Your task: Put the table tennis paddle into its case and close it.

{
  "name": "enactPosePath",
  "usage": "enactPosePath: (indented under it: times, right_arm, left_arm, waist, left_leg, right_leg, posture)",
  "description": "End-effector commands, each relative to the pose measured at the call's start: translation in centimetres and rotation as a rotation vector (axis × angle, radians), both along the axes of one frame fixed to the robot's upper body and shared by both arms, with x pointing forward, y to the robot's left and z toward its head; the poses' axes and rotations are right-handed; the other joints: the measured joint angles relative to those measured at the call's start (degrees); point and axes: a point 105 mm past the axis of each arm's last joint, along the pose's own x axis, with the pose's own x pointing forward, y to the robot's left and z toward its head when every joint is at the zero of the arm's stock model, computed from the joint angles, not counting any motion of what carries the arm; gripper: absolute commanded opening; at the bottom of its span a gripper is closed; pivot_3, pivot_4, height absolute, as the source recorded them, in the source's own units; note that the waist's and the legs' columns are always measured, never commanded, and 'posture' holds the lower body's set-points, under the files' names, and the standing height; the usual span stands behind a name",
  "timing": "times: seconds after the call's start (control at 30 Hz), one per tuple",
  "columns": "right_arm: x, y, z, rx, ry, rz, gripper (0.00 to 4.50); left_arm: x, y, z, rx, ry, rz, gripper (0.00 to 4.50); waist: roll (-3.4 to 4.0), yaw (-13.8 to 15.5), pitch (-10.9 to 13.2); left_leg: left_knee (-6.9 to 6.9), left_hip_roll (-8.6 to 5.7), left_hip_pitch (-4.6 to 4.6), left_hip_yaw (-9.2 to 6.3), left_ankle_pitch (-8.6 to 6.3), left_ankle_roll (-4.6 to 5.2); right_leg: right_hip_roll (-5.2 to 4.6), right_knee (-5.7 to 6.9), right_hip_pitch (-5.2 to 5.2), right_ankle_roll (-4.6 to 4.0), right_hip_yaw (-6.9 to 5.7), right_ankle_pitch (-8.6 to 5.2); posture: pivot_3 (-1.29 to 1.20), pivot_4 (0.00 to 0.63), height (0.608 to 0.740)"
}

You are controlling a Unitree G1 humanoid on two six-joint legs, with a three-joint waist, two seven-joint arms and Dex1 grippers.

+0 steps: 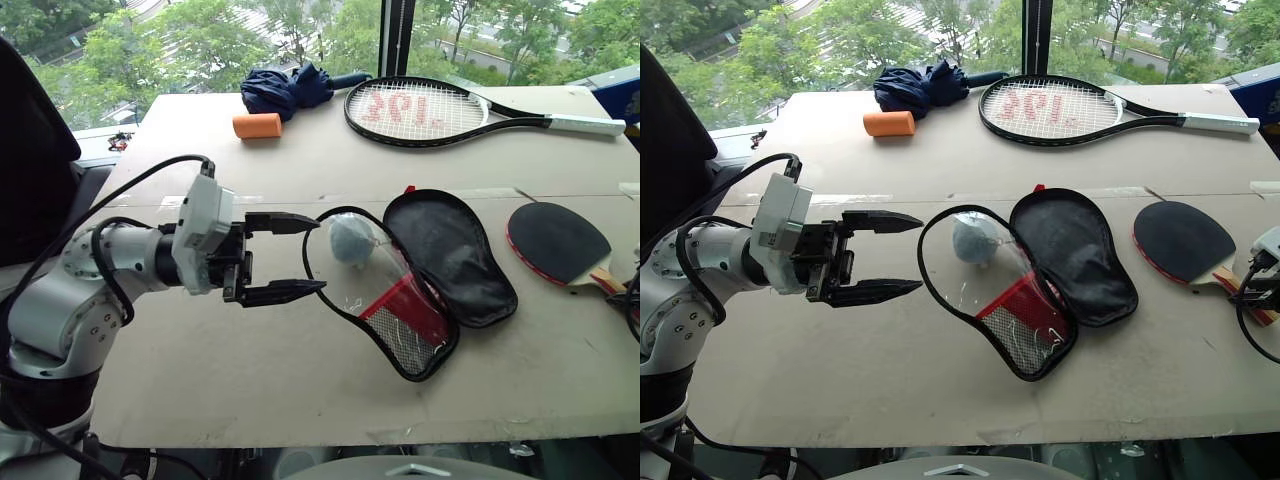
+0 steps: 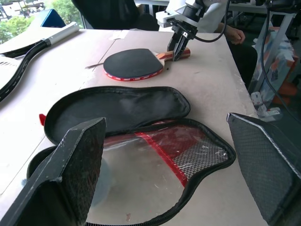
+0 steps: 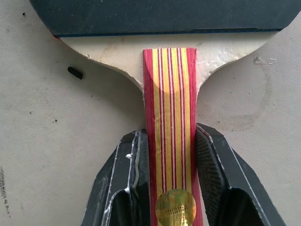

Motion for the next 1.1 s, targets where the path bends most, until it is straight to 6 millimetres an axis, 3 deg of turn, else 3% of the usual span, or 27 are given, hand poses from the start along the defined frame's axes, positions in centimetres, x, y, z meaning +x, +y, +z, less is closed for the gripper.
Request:
enactPosePath:
  times: [0.03,0.1,0.23,0.43,0.57,0.8,1.1]
  right_arm:
    - [1.4,4.6,5.6,0.128,-0.176,0.054,0.77]
    - [1.1,7.4,7.1,0.193,-0.207,0.070,0.77]
    - [-0.1,12.6,7.5,0.218,-0.198,0.124,0.77]
    - [0.0,16.1,5.8,0.237,-0.223,0.008,0.77]
    - [-1.7,20.2,4.0,0.262,-0.212,0.139,0.77]
    - [-1.9,19.7,1.9,0.253,-0.150,0.045,0.77]
    - [-1.0,19.6,0.8,0.222,-0.107,-0.014,0.77]
  left_arm:
    - [0.1,0.4,0.8,-0.004,-0.038,0.014,4.20]
    - [0.2,0.5,0.8,-0.004,-0.038,0.020,4.20]
    - [0.5,0.7,0.7,-0.003,-0.035,0.029,4.20]
    - [0.8,0.9,0.6,-0.002,-0.034,0.034,4.20]
    - [1.1,1.0,0.7,-0.006,-0.034,0.035,4.20]
    - [1.3,1.1,0.9,-0.004,-0.040,0.035,4.20]
    - [1.1,1.2,1.1,-0.006,-0.048,0.043,4.20]
  waist:
    - [0.22,-0.13,0.10]
    - [0.34,-0.13,0.15]
    - [0.24,0.49,0.16]
    - [0.08,1.28,0.19]
    - [0.08,1.61,0.19]
    - [0.06,1.08,0.17]
    - [0.06,0.01,0.17]
  left_leg:
    - [0.00,0.01,0.00,0.03,0.00,0.00]
    - [-0.03,0.06,-0.04,0.10,0.00,0.00]
    - [-0.05,0.12,-0.10,0.03,0.00,0.00]
    - [0.03,0.06,-0.18,0.01,-0.01,0.00]
    - [-0.03,0.07,-0.18,-0.08,0.00,0.00]
    - [0.01,0.06,-0.14,0.03,0.00,0.00]
    - [-0.03,0.07,-0.13,0.00,0.01,0.00]
  right_leg:
    - [0.01,0.01,-0.03,0.00,0.03,0.00]
    - [0.06,0.04,-0.11,0.00,0.10,0.00]
    - [0.11,-0.02,-0.12,0.00,0.02,0.00]
    - [0.03,-0.03,-0.12,0.01,0.00,0.01]
    - [0.05,-0.06,-0.15,0.00,-0.07,0.01]
    - [0.05,0.02,-0.16,0.01,0.02,0.02]
    - [0.08,0.02,-0.16,0.01,0.01,0.01]
  posture:
    - [0.00,0.150,0.726]
    - [0.00,0.150,0.726]
    - [0.00,0.150,0.726]
    - [0.00,0.150,0.726]
    - [0.00,0.150,0.726]
    - [0.00,0.150,0.726]
    - [0.00,0.150,0.726]
